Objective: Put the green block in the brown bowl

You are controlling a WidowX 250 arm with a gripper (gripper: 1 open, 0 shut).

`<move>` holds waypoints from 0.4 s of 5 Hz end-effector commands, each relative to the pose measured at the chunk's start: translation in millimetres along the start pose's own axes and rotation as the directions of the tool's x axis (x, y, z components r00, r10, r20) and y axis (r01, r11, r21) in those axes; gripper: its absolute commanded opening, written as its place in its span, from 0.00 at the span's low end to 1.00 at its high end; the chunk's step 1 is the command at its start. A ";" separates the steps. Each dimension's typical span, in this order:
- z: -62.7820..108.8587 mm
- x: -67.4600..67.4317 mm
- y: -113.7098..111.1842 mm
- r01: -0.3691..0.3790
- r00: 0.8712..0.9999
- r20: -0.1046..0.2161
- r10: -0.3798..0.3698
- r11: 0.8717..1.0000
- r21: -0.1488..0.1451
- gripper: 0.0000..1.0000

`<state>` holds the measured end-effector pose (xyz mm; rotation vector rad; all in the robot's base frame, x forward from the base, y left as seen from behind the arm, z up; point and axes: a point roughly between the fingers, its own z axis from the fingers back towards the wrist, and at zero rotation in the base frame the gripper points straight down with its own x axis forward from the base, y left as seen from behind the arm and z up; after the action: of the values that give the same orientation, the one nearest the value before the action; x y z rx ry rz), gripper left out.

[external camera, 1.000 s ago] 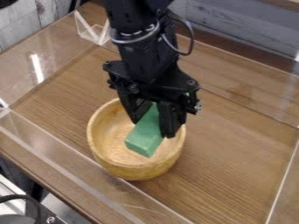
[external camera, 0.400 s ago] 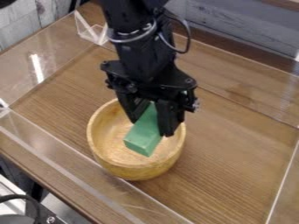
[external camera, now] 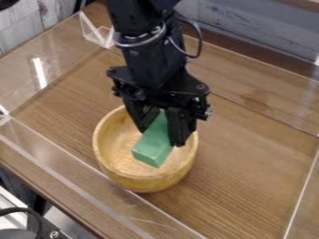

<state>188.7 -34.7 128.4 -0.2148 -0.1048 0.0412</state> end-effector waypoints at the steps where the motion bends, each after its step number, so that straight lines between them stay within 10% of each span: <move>1: 5.3 3.6 0.9 0.001 1.000 0.024 -0.001 1.000 -0.006 0.00; 2: 5.8 3.4 1.2 -0.003 1.000 0.023 0.003 1.000 -0.009 0.00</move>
<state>187.9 -34.2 128.6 -0.2218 -0.0986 0.0491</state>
